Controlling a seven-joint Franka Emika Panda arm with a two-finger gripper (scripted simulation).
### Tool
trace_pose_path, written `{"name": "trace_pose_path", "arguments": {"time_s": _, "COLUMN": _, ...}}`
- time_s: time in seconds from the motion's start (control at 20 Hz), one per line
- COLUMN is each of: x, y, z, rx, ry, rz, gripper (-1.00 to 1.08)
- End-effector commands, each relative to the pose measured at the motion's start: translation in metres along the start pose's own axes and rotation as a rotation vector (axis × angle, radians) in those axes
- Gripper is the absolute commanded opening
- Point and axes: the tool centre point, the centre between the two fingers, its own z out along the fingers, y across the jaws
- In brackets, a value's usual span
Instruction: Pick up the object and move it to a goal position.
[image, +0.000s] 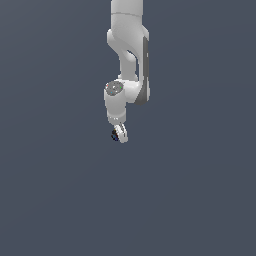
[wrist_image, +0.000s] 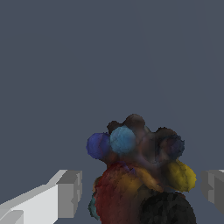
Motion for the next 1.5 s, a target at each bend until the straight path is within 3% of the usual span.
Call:
{"name": "trace_pose_path", "arguments": {"time_s": 0.0, "x": 0.0, "y": 0.0, "z": 0.004, "rx": 0.001, "ry": 0.0, "rz": 0.0, "gripper": 1.0}}
{"name": "trace_pose_path", "arguments": {"time_s": 0.05, "x": 0.0, "y": 0.0, "z": 0.004, "rx": 0.001, "ry": 0.0, "rz": 0.0, "gripper": 1.0}}
{"name": "trace_pose_path", "arguments": {"time_s": 0.1, "x": 0.0, "y": 0.0, "z": 0.004, "rx": 0.001, "ry": 0.0, "rz": 0.0, "gripper": -1.0}}
{"name": "trace_pose_path", "arguments": {"time_s": 0.85, "x": 0.002, "y": -0.009, "z": -0.003, "rx": 0.009, "ry": 0.003, "rz": 0.001, "gripper": -1.0}}
{"name": "trace_pose_path", "arguments": {"time_s": 1.45, "x": 0.012, "y": -0.063, "z": -0.034, "rx": 0.006, "ry": 0.005, "rz": 0.0, "gripper": -1.0}}
